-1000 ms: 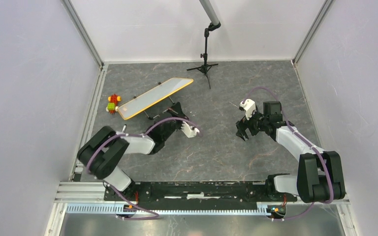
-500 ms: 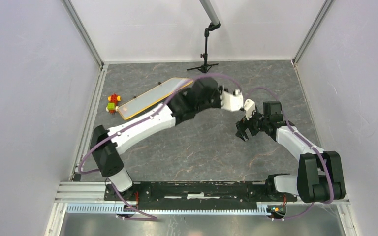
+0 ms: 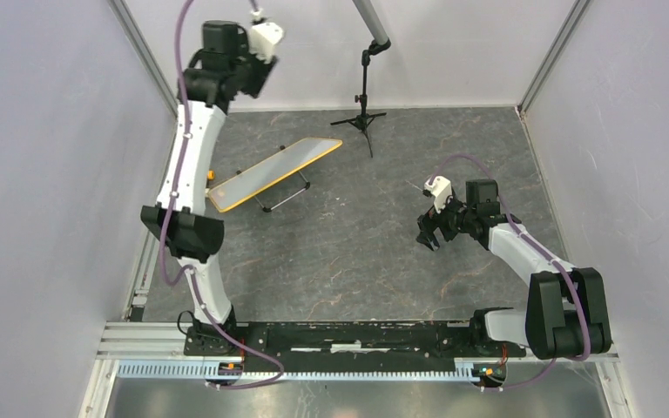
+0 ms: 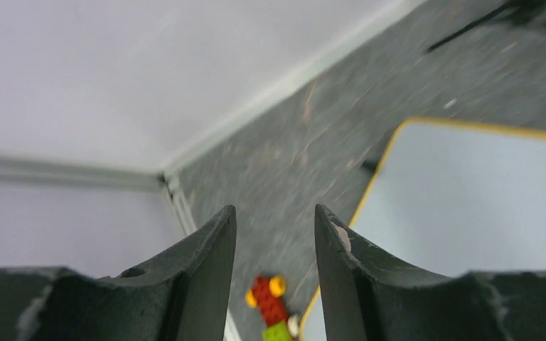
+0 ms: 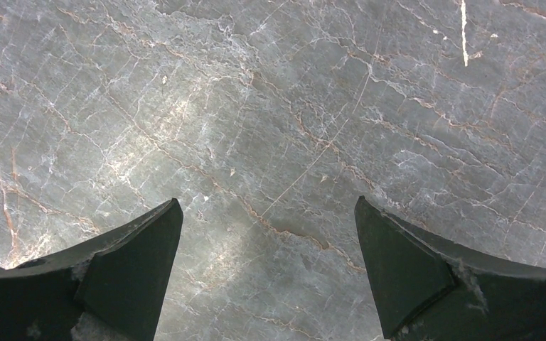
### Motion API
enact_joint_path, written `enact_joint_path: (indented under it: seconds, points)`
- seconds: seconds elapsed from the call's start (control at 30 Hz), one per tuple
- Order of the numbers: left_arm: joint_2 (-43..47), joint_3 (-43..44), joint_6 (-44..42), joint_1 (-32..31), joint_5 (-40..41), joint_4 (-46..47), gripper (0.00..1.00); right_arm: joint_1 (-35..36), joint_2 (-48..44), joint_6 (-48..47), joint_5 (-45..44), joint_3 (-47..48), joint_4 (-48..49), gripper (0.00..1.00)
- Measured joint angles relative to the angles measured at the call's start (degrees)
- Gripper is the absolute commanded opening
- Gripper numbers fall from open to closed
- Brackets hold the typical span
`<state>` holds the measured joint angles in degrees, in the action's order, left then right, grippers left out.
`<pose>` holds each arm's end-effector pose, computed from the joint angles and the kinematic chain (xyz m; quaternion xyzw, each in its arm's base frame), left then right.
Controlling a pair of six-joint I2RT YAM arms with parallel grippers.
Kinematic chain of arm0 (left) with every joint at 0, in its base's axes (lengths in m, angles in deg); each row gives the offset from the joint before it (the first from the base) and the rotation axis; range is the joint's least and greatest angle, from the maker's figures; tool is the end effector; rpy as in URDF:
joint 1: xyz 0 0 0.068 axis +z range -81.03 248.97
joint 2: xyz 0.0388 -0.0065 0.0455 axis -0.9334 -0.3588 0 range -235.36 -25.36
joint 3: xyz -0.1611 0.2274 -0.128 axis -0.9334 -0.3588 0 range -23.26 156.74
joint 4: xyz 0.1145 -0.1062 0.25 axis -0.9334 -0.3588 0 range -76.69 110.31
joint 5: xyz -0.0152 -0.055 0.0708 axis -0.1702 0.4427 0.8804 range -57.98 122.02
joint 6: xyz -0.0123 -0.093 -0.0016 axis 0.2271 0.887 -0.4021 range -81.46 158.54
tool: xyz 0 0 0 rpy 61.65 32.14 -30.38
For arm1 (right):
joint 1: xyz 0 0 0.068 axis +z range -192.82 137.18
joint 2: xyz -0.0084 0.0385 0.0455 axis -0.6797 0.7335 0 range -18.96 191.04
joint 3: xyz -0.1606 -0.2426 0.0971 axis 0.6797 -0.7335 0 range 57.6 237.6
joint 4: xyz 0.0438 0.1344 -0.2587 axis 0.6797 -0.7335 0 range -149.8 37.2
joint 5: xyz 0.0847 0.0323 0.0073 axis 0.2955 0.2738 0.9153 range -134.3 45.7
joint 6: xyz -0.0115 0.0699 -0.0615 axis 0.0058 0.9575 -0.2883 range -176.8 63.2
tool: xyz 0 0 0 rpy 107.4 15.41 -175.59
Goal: Write a sentence on the whiteboard
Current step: Move the whiteboard to the center of the board.
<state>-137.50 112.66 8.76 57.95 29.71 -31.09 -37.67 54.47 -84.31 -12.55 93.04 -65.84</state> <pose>0.4954 -0.1000 0.4849 0.3079 0.7980 0.0673 0.5137 0.2792 0.0700 0.1612 -0.3425 0.8445 0.1908 0.3648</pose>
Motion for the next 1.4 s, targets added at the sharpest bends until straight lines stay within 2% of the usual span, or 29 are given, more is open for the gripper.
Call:
enact_joint_path:
  seconds: [0.17,0.37,0.73,0.93,1.1,1.4]
  points:
    - [-8.13,0.02,-0.17,11.28,-0.94,-2.91,0.49,0.0,0.0,0.0,0.42,0.0,0.0,0.97]
    - [-17.77,-0.17,-2.1,17.16,-1.42,-3.1,0.45,0.0,0.0,0.0,0.55,0.0,0.0,0.97]
    - [-27.91,-0.7,-5.53,16.39,-4.2,-1.99,0.42,0.0,0.26,0.0,0.48,0.0,0.0,0.97]
    - [-29.81,-3.72,-6.47,16.31,-5.4,-1.31,0.39,0.0,0.52,0.0,0.35,0.0,0.0,0.97]
    - [-29.79,-9.4,-8.76,16.33,-6.51,-0.13,0.35,0.0,0.55,0.0,0.33,0.0,-0.02,0.97]
    - [-21.53,-23.91,-13.09,16.41,-10.14,2.64,0.25,0.0,0.57,0.0,0.33,0.0,0.0,0.97]
